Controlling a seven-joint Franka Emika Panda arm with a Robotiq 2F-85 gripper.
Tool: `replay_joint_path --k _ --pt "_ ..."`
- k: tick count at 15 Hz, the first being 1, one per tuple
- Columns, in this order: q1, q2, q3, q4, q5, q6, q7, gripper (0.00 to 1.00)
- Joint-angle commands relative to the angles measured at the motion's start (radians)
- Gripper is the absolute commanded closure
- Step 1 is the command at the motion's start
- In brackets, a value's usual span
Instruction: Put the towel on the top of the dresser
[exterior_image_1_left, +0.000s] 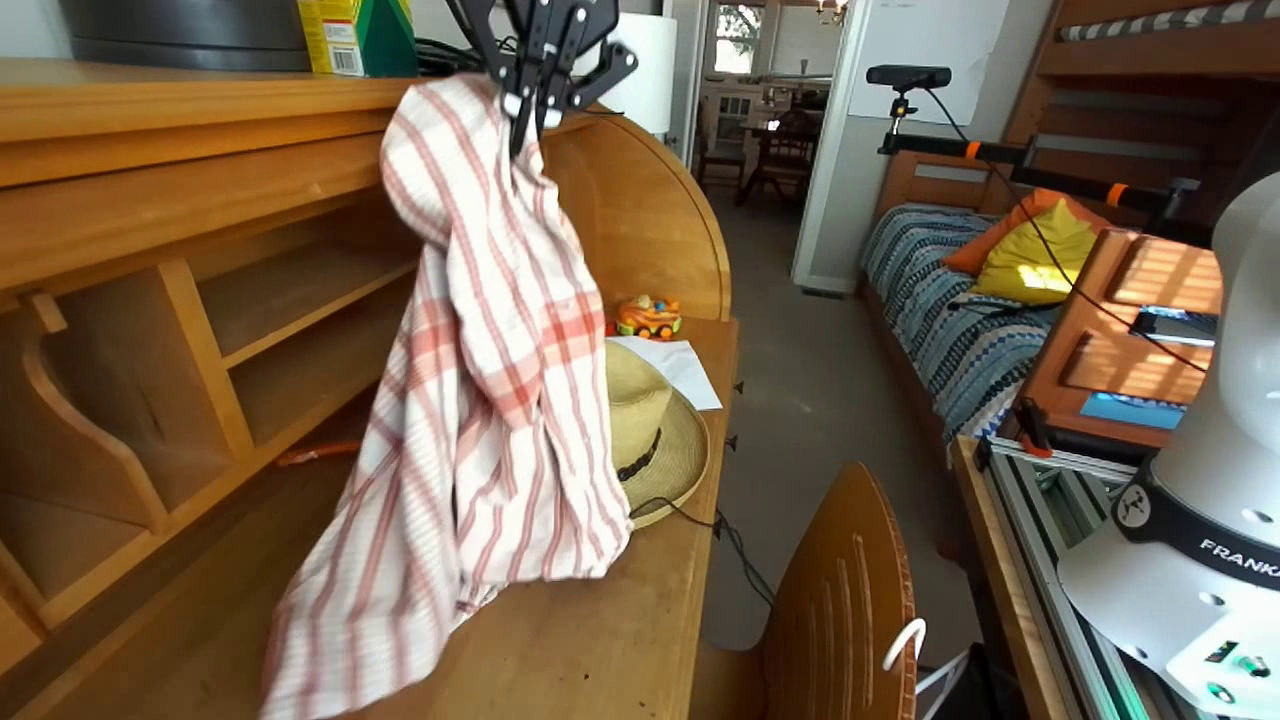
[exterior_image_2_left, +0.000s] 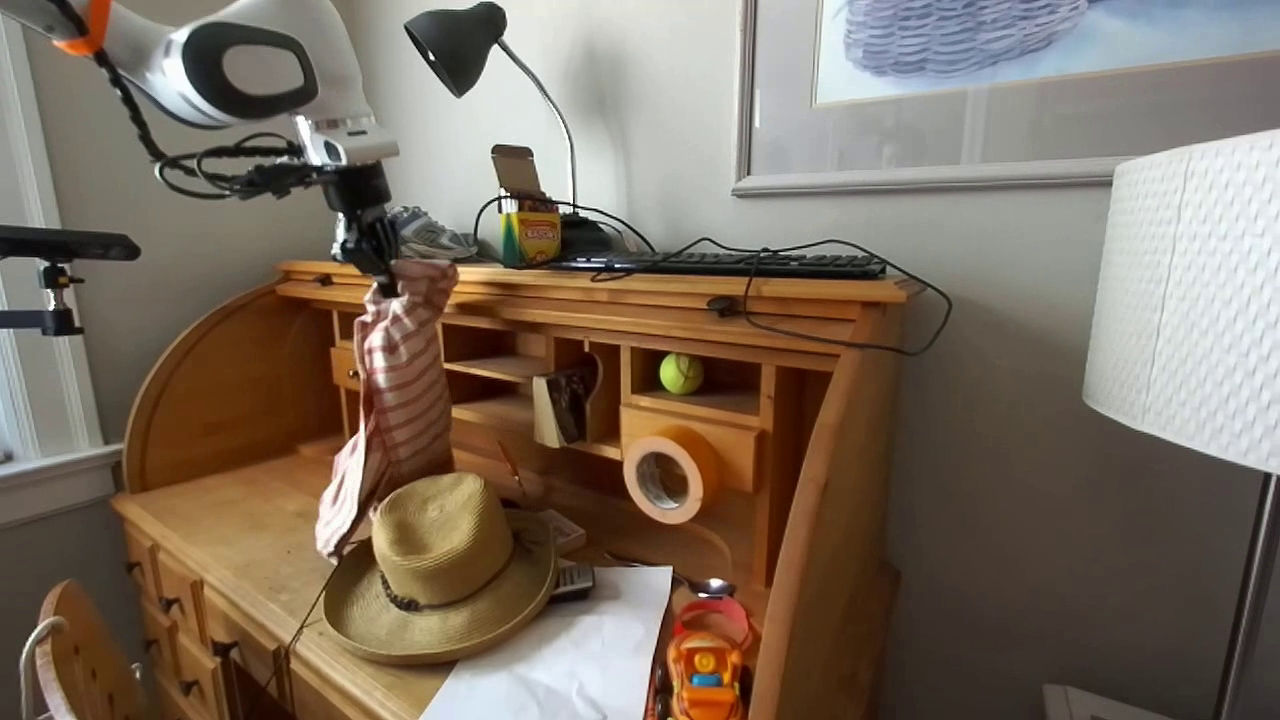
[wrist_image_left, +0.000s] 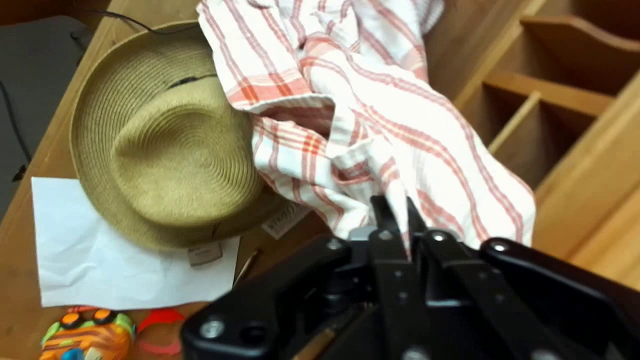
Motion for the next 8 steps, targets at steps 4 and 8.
replay_joint_path --k 4,8 --pt "-0.064 -0.085 0.019 -0.011 0.009 -0.019 0.011 0.99" --pt "-0.157 -0.04 -0.01 0.072 -0.061 0.096 0.123 0.99"
